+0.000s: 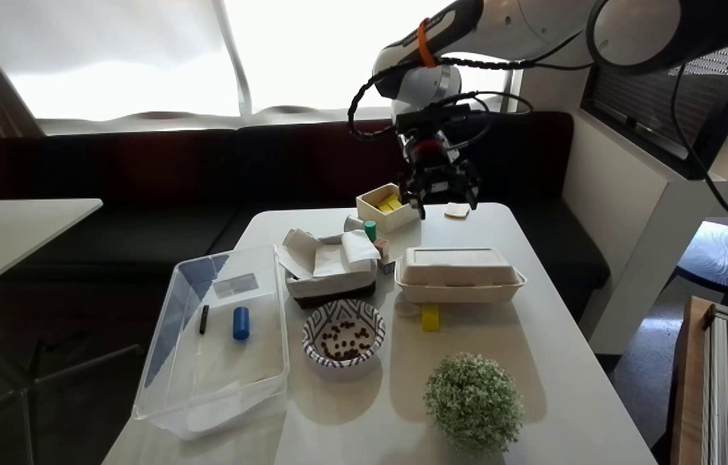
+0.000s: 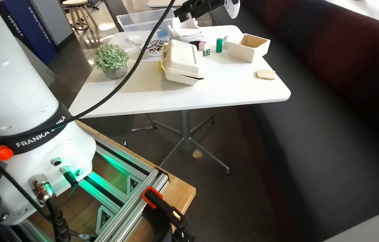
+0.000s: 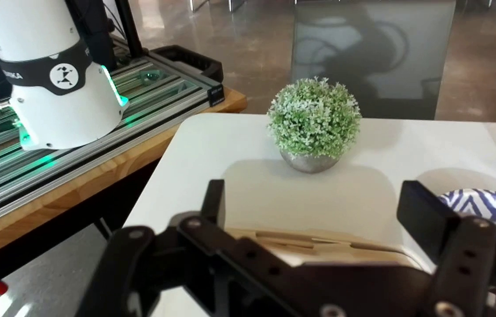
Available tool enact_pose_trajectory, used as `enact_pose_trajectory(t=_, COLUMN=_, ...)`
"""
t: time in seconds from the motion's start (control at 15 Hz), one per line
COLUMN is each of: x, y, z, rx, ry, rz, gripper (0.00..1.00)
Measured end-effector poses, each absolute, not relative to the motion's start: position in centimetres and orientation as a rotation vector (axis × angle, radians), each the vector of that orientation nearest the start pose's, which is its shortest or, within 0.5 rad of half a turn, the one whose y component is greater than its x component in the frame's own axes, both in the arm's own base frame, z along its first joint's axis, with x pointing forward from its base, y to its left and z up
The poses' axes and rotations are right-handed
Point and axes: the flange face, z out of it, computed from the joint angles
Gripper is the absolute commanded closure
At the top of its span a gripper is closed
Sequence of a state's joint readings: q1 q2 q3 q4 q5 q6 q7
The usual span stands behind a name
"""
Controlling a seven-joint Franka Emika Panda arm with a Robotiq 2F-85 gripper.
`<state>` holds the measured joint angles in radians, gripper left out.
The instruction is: Close the lunch pack
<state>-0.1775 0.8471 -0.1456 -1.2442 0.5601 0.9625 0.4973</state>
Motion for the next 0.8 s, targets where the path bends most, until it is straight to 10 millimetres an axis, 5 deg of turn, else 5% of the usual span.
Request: enact_pose_trajectory(t=0.8, x=58.8, y=-11.4, z=45.8, rx=-2.73, ry=1.113, rz=1.013, gripper=0.0)
